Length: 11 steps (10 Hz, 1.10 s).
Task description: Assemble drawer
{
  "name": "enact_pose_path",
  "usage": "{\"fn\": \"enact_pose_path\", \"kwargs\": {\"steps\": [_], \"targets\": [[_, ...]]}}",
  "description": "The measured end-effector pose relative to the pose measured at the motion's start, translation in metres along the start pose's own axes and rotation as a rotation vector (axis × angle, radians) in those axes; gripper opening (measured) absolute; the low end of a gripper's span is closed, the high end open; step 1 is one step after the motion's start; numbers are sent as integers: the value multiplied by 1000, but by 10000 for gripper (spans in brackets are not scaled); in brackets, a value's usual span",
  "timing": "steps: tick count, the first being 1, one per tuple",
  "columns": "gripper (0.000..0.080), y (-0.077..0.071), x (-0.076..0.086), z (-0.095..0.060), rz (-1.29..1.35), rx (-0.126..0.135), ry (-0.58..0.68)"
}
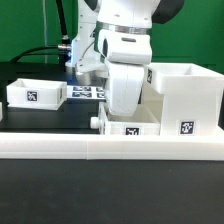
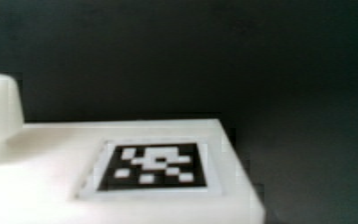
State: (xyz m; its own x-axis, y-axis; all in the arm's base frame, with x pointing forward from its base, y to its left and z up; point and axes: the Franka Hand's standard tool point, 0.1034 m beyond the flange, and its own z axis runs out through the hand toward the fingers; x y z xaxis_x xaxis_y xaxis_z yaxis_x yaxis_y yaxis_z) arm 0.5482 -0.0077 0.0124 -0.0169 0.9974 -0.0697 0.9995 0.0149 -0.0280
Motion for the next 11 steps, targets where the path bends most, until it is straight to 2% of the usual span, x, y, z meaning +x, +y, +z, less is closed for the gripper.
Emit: {"fn": "enact_pose_path", "kwargs": {"steps": [1, 3, 7, 10, 11], "targets": [[42, 0, 0, 0, 1, 0, 0], [42, -1, 0, -1, -2, 16, -2], [42, 0, 1, 0, -6, 12, -3], [42, -1, 0, 2, 2, -24, 4], [42, -1, 0, 2, 3, -25, 4]]}}
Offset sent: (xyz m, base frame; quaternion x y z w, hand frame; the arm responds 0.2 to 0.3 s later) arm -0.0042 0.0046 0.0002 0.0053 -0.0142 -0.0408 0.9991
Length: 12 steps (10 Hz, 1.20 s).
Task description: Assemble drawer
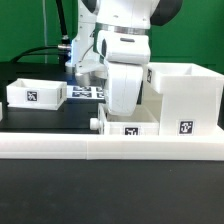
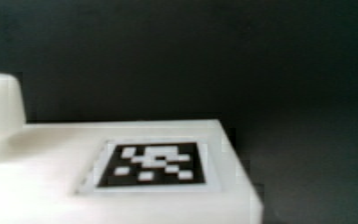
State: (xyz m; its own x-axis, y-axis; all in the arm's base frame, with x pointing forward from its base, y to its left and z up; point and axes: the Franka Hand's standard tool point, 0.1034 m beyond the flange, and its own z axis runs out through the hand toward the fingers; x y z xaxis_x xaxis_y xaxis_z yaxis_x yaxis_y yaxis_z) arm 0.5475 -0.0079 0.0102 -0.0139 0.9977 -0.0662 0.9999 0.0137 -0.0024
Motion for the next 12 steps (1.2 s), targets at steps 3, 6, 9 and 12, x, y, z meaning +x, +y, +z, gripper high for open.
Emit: {"fn": "enact_pose_path", "kwargs": {"steps": [3, 6, 9, 12], "targets": [[42, 0, 0, 0, -2, -7, 1], [42, 0, 2, 1, -9, -20, 2], [42, 1, 1, 1, -15, -13, -2], [42, 0, -1, 1, -14, -4, -4]]}}
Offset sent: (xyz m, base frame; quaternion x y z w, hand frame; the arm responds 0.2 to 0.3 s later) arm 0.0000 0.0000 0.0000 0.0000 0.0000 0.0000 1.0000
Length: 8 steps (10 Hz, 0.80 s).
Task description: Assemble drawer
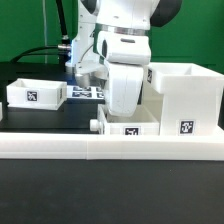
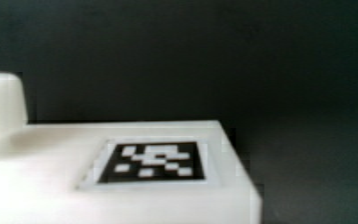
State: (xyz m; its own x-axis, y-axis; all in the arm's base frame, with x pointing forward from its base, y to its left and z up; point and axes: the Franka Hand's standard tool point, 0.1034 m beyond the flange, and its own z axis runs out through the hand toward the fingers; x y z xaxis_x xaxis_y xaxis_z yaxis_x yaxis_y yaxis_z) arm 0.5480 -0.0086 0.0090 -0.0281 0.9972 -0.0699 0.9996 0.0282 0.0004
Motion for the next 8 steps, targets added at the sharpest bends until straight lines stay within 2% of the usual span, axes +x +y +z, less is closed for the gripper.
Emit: {"fn": "enact_pose_path", "kwargs": {"steps": [1, 6, 8], "targets": [[42, -1, -3, 0, 3, 26, -5], [42, 0, -4, -1, -14, 25, -5], [42, -1, 0, -2, -45, 39, -18]]}}
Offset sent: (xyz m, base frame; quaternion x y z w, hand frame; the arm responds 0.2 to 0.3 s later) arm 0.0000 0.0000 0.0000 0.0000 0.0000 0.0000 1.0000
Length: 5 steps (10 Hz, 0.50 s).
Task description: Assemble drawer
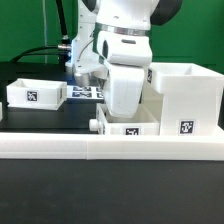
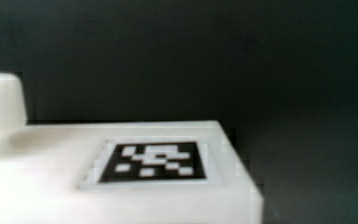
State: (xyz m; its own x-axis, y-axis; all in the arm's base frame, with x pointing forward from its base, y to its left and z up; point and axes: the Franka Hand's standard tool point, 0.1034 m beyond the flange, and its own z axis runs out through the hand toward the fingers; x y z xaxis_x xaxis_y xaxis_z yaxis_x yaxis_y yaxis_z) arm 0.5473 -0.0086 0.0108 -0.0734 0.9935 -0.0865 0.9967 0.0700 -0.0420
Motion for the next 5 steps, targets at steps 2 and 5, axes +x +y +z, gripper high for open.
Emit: {"fn": "enact_pose_path", "kwargs": {"steps": [2, 5], "targets": [[42, 0, -1, -1, -4, 13, -8], [42, 0, -1, -1, -1, 13, -8]]}}
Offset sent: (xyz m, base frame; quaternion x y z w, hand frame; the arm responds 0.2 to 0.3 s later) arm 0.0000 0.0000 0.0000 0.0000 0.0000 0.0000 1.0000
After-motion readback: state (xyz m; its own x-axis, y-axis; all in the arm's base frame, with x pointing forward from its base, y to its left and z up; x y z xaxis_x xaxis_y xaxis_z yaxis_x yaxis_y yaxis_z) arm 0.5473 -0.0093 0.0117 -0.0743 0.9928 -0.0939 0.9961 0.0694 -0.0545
